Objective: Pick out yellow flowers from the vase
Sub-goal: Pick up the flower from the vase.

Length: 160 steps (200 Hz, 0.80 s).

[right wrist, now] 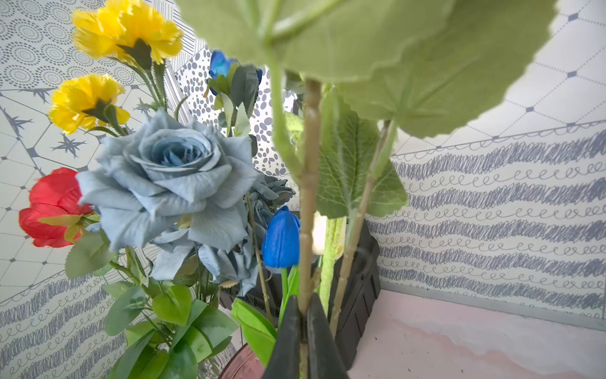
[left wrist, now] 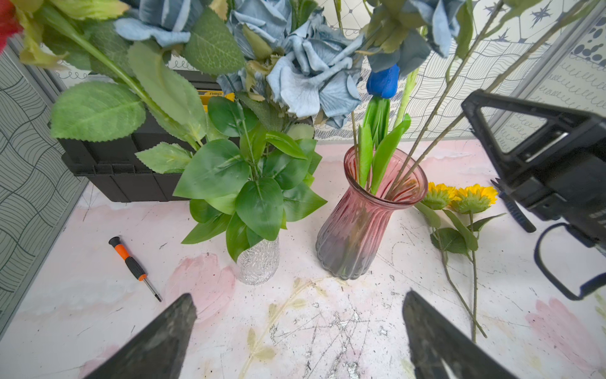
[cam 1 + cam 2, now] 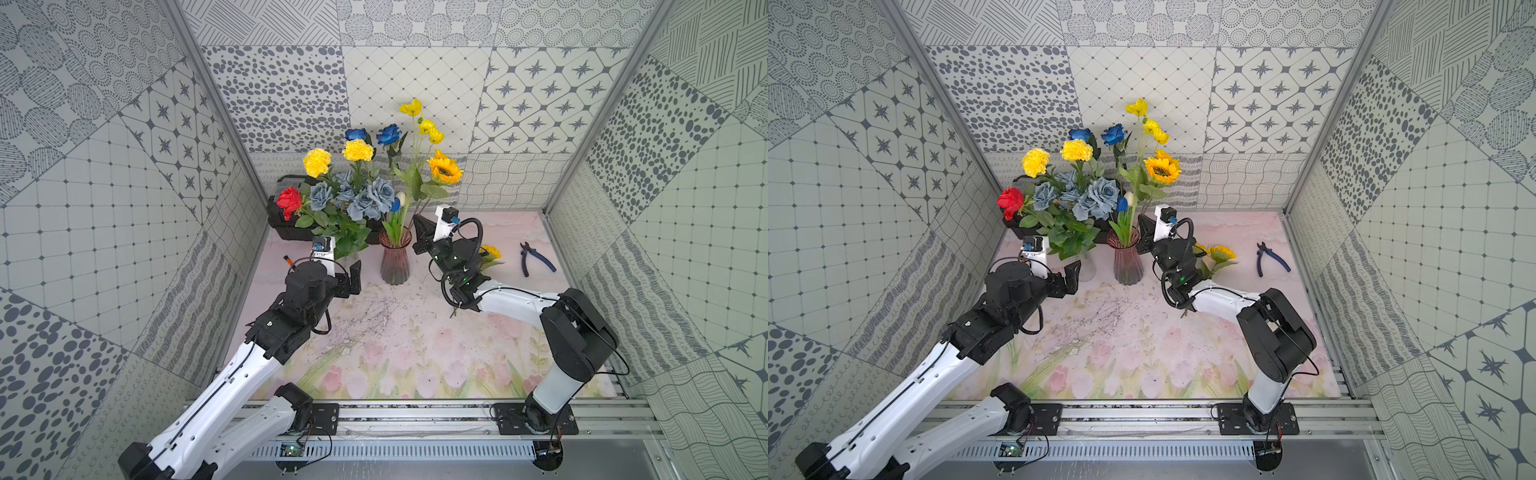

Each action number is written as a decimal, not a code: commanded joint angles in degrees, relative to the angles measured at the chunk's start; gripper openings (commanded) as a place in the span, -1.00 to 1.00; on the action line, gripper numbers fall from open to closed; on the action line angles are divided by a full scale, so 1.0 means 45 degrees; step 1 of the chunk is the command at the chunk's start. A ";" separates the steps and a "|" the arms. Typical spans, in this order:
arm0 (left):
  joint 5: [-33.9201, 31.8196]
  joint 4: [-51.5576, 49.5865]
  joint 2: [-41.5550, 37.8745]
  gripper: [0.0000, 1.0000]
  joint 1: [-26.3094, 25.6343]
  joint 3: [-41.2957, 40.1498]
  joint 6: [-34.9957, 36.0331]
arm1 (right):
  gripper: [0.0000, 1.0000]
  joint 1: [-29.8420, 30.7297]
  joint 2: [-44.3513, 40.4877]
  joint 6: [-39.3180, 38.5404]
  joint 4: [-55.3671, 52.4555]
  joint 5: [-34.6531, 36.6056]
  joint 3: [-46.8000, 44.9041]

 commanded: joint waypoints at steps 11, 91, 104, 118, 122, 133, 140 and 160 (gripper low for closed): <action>0.0256 0.0418 0.0021 0.97 0.0140 -0.0014 -0.0122 | -0.96 0.0058 -0.0681 -0.0410 0.0239 -0.0072 0.0166; 0.0353 0.0495 -0.0006 0.97 0.0245 -0.0044 -0.0168 | -1.00 0.0104 -0.1699 -0.1271 -0.1058 -0.0814 0.0868; 0.0354 0.0505 -0.0015 0.97 0.0266 -0.0063 -0.0178 | -1.00 0.0094 -0.1900 -0.1392 -0.1611 -0.1062 0.1140; 0.0375 0.0498 0.0019 0.97 0.0300 -0.0061 -0.0198 | -1.00 0.0111 -0.2081 -0.1472 -0.1956 -0.1329 0.1360; 0.0392 0.0505 0.0020 0.97 0.0303 -0.0069 -0.0199 | -1.00 0.0106 -0.2137 -0.1484 -0.2071 -0.1411 0.1416; 0.0403 0.0515 0.0020 0.97 0.0312 -0.0070 -0.0214 | -1.00 0.0116 -0.2282 -0.1546 -0.2390 -0.1587 0.1611; 0.0415 0.0512 0.0015 0.97 0.0339 -0.0071 -0.0217 | -1.00 0.0121 -0.2372 -0.1600 -0.2598 -0.1691 0.1717; 0.0432 0.0517 0.0015 0.97 0.0341 -0.0071 -0.0218 | -1.00 0.0150 -0.2637 -0.1722 -0.3015 -0.1945 0.1993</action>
